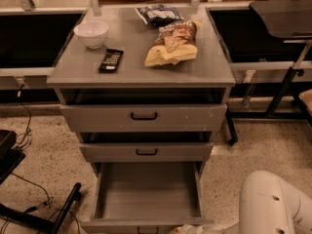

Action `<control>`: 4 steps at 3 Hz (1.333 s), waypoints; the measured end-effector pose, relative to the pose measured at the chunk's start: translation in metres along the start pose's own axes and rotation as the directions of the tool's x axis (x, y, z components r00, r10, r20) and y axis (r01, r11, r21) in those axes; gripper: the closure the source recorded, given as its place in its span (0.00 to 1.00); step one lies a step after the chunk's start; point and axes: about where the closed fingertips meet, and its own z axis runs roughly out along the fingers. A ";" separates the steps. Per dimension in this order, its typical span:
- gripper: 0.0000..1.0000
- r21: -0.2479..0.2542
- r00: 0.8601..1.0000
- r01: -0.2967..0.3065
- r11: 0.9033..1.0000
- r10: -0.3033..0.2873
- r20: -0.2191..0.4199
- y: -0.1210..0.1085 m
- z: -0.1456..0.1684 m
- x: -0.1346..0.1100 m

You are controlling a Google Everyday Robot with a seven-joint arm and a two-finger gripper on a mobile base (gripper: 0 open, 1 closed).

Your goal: Close bottom drawer

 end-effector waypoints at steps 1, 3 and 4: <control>1.00 0.000 1.000 0.000 1.000 0.000 0.000 0.001 0.000 0.000; 1.00 0.031 0.997 0.078 0.996 -0.079 0.025 -0.034 0.008 -0.035; 1.00 0.057 0.990 0.138 0.989 -0.140 0.034 -0.070 0.013 -0.068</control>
Offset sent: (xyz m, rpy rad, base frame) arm 0.2233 0.0172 0.0273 0.0263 -0.3356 0.2716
